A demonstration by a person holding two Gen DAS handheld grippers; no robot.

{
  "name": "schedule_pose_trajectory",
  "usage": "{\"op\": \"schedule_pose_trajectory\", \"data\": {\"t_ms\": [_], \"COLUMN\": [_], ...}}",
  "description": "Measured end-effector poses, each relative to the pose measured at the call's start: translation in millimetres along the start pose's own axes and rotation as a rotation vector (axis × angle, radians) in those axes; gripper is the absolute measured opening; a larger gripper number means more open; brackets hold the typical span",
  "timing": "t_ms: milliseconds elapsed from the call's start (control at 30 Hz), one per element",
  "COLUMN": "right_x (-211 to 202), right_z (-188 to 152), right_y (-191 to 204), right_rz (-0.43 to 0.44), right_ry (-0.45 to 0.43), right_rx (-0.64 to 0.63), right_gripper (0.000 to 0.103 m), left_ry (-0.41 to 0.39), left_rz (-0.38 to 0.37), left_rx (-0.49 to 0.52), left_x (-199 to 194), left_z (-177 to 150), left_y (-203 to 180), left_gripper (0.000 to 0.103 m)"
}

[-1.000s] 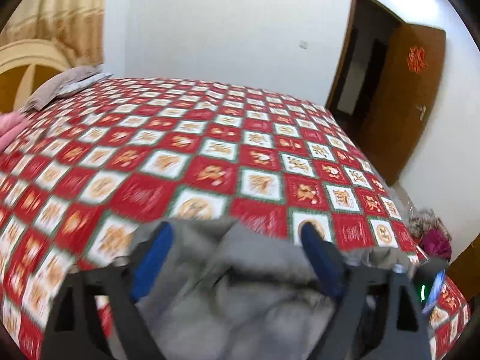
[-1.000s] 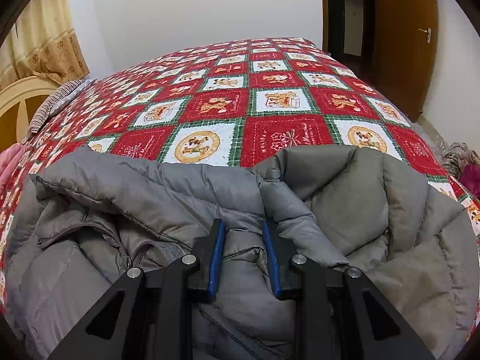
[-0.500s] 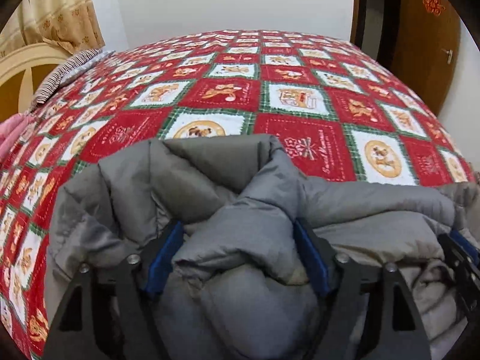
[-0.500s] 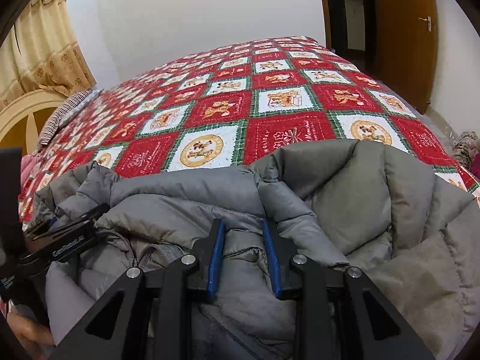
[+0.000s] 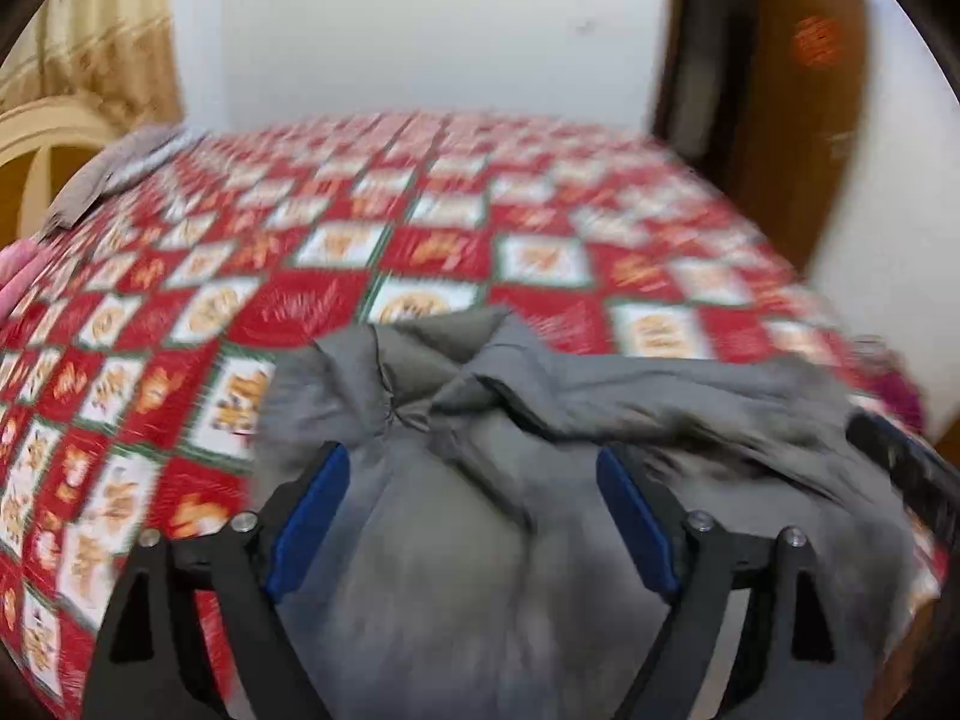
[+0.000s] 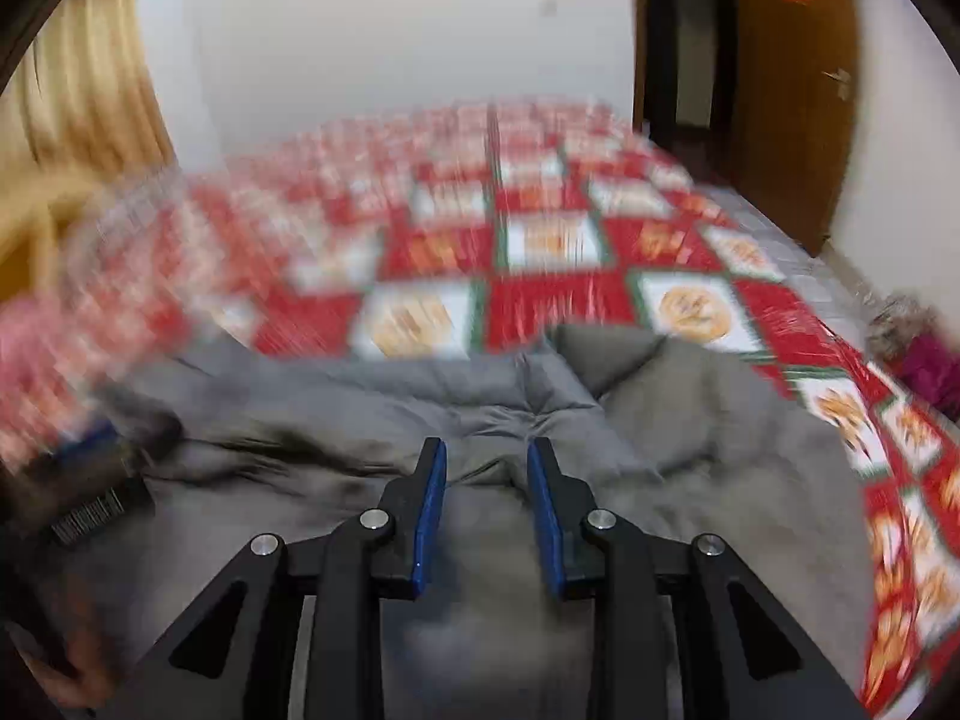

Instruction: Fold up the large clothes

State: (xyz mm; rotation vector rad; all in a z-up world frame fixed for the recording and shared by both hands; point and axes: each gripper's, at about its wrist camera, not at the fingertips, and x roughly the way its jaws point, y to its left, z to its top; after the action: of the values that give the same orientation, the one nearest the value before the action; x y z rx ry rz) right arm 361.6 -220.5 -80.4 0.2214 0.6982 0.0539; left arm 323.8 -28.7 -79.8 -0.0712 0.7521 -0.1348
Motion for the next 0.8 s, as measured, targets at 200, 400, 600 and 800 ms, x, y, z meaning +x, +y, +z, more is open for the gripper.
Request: {"op": "schedule_pose_trajectory", "data": {"t_ms": [200, 400, 600, 800], "right_x": [-187.0, -344.4, -461.9, -537.5], "right_z": [-52.9, -126.7, -167.3, -178.7], "right_y": [-23.3, -64.3, -90.1, -86.1], "right_rz": [0.017, -0.102, -0.112, 0.161], "right_ry": [-0.16, -0.235, -0.27, -0.341], "right_rx": [-0.02, 0.018, 0.085, 0.127], "right_gripper": [0.032, 0.052, 0.053, 0.053], "left_ry": [-0.078, -0.102, -0.032, 0.011], "left_rz": [-0.092, -0.123, -0.079, -0.073], "left_rx": [0.088, 0.039, 0.043, 0.01], "left_x": [-142.1, -226.7, -260.3, -271.3], "left_z": [-53.4, -122.6, -176.4, -206.2], "left_y": [25.5, 68.1, 90.1, 101.8], "left_gripper": [0.103, 0.103, 0.103, 0.103]}}
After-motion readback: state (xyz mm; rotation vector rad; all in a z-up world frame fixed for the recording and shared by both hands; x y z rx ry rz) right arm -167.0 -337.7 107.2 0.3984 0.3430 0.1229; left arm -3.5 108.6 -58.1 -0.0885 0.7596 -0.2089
